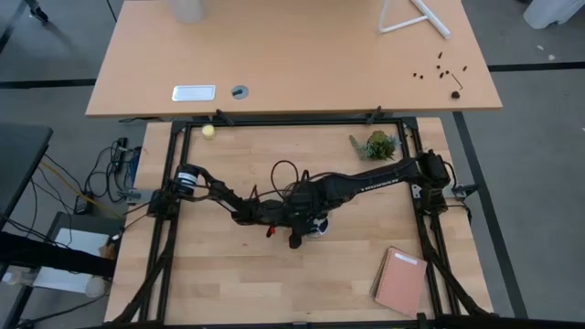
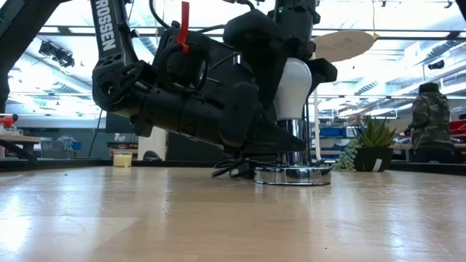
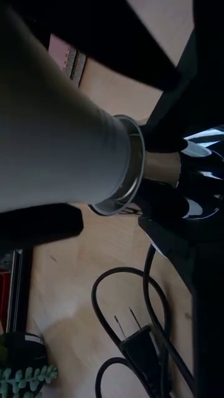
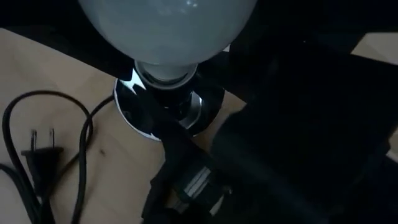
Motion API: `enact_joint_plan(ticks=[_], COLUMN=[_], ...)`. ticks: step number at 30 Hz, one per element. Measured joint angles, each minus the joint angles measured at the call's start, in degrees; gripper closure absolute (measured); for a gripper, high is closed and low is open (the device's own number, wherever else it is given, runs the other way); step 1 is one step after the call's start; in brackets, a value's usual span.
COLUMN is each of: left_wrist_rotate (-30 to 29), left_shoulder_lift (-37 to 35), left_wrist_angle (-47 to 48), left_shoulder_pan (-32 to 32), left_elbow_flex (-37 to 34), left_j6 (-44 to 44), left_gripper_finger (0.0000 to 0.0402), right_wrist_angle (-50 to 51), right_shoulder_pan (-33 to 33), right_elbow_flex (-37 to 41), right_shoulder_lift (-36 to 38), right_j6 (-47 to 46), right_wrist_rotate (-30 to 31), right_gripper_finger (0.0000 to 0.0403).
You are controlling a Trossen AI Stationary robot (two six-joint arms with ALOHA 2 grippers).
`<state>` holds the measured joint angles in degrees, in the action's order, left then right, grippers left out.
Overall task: Screw lightbulb
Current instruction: Insert the white lightbulb into the lamp
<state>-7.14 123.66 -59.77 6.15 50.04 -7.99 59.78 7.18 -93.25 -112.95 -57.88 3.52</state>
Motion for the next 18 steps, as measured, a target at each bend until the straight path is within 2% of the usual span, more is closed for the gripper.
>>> enact_joint_plan(ticks=[4,7,12,18], left_wrist_rotate=[0.4,0.2,-0.5,-0.6], left_shoulder_lift=[0.0,0.0,0.0,0.0], left_wrist_angle=[0.0,0.0,0.0,0.1], left_shoulder_pan=[-0.1,-0.1,-0.1,-0.2], left_elbow_flex=[0.0,0.0,0.0,0.1], left_j6=[-0.1,-0.1,-0.1,0.0], left_gripper_finger=[0.0211,0.0211,0.0211,0.0211], right_wrist_angle=[0.5,0.6,-0.2,-1.3], right_shoulder_pan=[0.4,0.4,-0.2,-1.4], right_elbow_flex=[0.0,0.0,0.0,0.2], right_shoulder_lift=[0.0,0.0,0.4,1.5], right_j6=[-3.5,-2.8,6.9,16.8], right_wrist_rotate=[1.3,2.6,3.5,2.6], right_gripper_finger=[0.0134,0.0133,0.0112,0.0048])
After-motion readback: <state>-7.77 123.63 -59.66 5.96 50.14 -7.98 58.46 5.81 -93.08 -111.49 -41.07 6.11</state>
